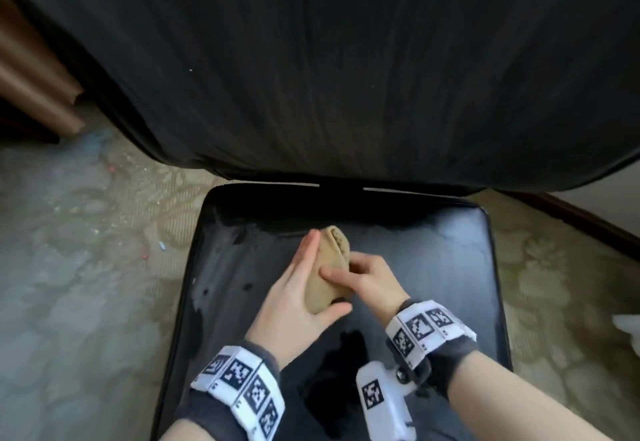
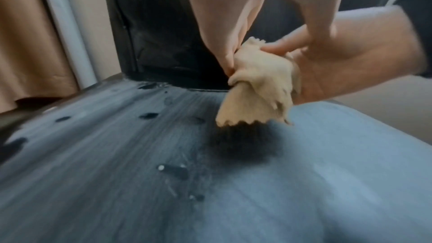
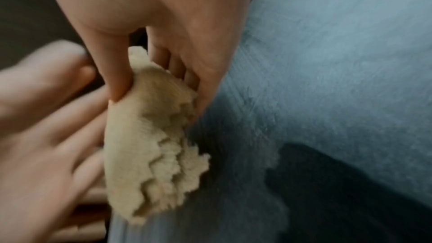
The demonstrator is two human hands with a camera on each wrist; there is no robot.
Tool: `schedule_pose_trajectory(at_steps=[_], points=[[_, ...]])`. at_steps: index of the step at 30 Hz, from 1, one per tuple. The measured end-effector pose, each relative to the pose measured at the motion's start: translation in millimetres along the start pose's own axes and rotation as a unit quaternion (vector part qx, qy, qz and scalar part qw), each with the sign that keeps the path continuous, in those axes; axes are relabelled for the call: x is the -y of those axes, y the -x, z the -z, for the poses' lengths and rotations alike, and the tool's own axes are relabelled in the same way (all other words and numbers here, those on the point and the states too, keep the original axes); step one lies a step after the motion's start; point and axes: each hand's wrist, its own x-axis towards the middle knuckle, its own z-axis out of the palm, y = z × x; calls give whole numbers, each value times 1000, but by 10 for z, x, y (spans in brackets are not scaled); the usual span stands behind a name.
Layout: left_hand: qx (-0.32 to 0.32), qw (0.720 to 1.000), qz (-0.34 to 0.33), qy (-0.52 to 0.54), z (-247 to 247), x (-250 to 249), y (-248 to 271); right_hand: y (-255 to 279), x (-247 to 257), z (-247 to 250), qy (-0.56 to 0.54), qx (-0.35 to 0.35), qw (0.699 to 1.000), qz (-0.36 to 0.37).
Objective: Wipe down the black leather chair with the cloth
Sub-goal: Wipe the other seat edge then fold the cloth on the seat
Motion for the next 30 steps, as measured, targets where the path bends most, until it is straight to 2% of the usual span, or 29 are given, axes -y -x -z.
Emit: schedule_pose_trajectory(at_steps=[3,4,6,8,11,13,16,18,21,23,25,28,30], points=[[-47,987,76,135,103,53,-56,-8,23,104,-72,40,996,-21],[-46,984,92,146,136,87,-71,-13,32,126,-78,55,995,-25],[-29,989,106,98,172,115,-78,-23,33,162,-63,65,996,-28],[-41,992,104,60,176,135,-77,-25,15,172,-11,49,999,-15],[-68,989,104,79,174,125,-81,-16,-53,195,103,-8,994,23],[-68,989,103,78,165,106,-81,18,-62,226,127,-26,991,18],[-68,991,100,55,153,133,-96,54,-89,223,61,50,996,-50],[-59,993,100,25,132,177,-118,72,-169,197,64,94,988,-109],[-34,992,117,-25,103,251,-119,89,-282,152,198,102,961,-163],[-13,991,131,-35,127,266,-113,101,-222,147,306,89,935,-153],[-10,991,124,-54,195,244,-92,66,-127,173,419,75,894,-140],[-52,992,88,-68,477,1,-109,69,274,195,531,22,843,-80],[-92,992,65,-58,695,-247,-114,132,587,201,537,-7,842,-46]])
